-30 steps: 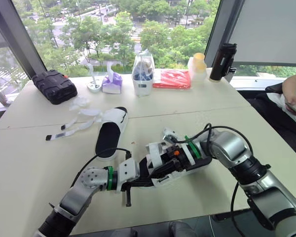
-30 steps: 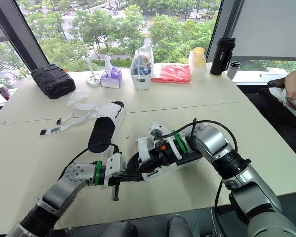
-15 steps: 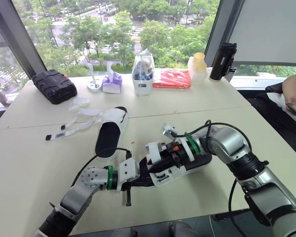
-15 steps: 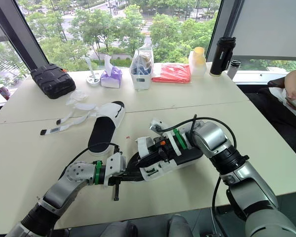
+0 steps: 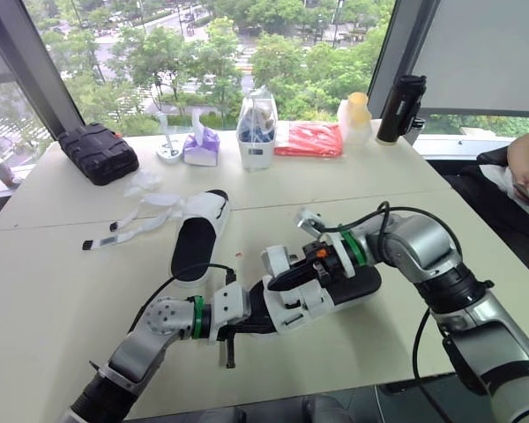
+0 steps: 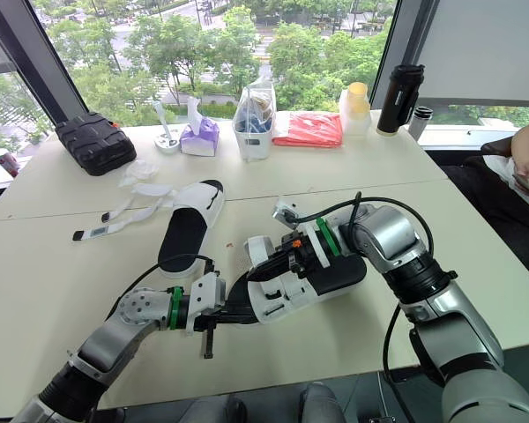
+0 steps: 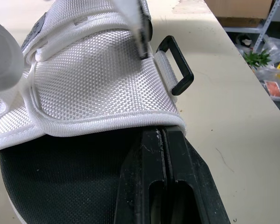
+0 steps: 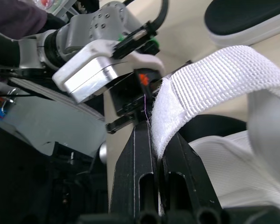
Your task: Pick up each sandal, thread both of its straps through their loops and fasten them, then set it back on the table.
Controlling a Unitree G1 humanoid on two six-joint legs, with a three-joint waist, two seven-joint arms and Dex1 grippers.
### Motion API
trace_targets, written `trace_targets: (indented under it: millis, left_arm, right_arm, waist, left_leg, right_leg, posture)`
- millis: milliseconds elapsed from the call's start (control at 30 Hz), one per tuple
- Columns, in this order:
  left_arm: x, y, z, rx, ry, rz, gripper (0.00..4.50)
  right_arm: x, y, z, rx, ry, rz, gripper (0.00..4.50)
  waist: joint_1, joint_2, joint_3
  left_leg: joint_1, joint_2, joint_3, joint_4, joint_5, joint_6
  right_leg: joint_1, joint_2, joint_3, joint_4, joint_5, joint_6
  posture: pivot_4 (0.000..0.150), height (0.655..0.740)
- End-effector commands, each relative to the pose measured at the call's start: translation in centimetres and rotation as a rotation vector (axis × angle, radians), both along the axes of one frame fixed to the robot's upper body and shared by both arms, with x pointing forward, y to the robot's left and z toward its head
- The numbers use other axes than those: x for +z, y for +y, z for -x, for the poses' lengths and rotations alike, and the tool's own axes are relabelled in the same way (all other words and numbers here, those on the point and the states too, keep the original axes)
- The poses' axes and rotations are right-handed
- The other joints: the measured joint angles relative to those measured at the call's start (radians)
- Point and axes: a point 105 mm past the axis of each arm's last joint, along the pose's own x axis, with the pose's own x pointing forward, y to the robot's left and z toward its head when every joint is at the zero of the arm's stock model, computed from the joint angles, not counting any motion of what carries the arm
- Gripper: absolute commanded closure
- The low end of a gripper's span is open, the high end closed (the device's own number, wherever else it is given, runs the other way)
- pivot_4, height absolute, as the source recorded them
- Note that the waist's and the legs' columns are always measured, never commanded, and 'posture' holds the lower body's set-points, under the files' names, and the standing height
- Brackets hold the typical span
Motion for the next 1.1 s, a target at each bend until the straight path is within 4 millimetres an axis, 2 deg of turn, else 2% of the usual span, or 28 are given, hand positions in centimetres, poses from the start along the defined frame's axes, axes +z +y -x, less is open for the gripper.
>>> trace_targets:
  millis: [33, 267, 400, 567, 733, 967, 1100]
  left_arm:
    - [-2.9, 0.5, 0.7, 0.015, 0.088, -0.093, 4.50]
    - [-2.9, 0.5, 0.7, 0.019, 0.089, -0.091, 4.50]
    - [-2.8, 0.5, 0.8, 0.020, 0.092, -0.090, 4.50]
    - [-2.8, 0.5, 0.8, 0.018, 0.093, -0.090, 4.50]
    - [-2.8, 0.4, 0.8, 0.019, 0.093, -0.090, 4.50]
    - [-2.8, 0.4, 0.9, 0.021, 0.093, -0.088, 4.50]
    - [-2.8, 0.4, 0.9, 0.022, 0.095, -0.087, 4.50]
  right_arm:
    - [0.8, 0.4, 1.0, 0.026, 0.020, -0.039, 4.47]
    - [-0.1, 0.9, 2.0, 0.039, 0.052, -0.032, 4.47]
    - [-0.3, 1.1, 1.5, 0.018, 0.037, -0.029, 4.47]
    - [1.3, 1.6, 0.8, 0.023, 0.011, -0.061, 4.47]
    - [1.5, 1.8, 0.9, 0.038, 0.011, -0.062, 4.47]
    - [-0.4, 1.2, 1.4, 0.048, 0.031, -0.010, 4.47]
    - [-1.2, 0.5, 0.8, 0.023, 0.028, 0.017, 4.47]
  waist:
    - [0.000, 0.000, 0.000]
    - [0.000, 0.000, 0.000]
    - [-0.001, 0.000, 0.000]
    - [-0.002, 0.001, 0.000]
    - [-0.001, 0.001, 0.001]
    - [-0.001, 0.001, 0.001]
    - [-0.001, 0.001, 0.001]
  left_leg:
    - [0.000, 0.000, 0.000, 0.000, 0.000, 0.000]
    - [0.000, 0.000, 0.000, 0.000, 0.000, 0.000]
    - [0.000, 0.000, 0.000, 0.000, 0.000, 0.000]
    - [0.000, 0.000, 0.000, 0.000, 0.000, 0.000]
    - [0.000, 0.000, 0.000, 0.000, 0.000, 0.000]
    - [-0.001, 0.000, 0.000, 0.000, 0.000, 0.000]
    - [-0.001, 0.000, 0.000, 0.000, 0.000, 0.000]
  right_leg:
    - [0.000, 0.000, 0.000, 0.000, 0.000, 0.000]
    - [0.000, 0.000, 0.000, 0.000, 0.000, 0.000]
    - [0.000, 0.000, 0.000, 0.000, 0.000, 0.000]
    - [0.000, 0.000, 0.000, 0.000, 0.000, 0.000]
    - [0.000, 0.000, 0.000, -0.001, 0.000, 0.000]
    - [0.000, 0.000, 0.000, -0.002, 0.000, 0.000]
    - [0.000, 0.000, 0.000, -0.002, 0.000, 0.000]
  posture:
    - [0.150, 0.7400]
    - [0.150, 0.7400]
    - [0.150, 0.7400]
    - [0.150, 0.7400]
    - [0.150, 0.7400]
    - [0.150, 0.7400]
    - [0.150, 0.7400]
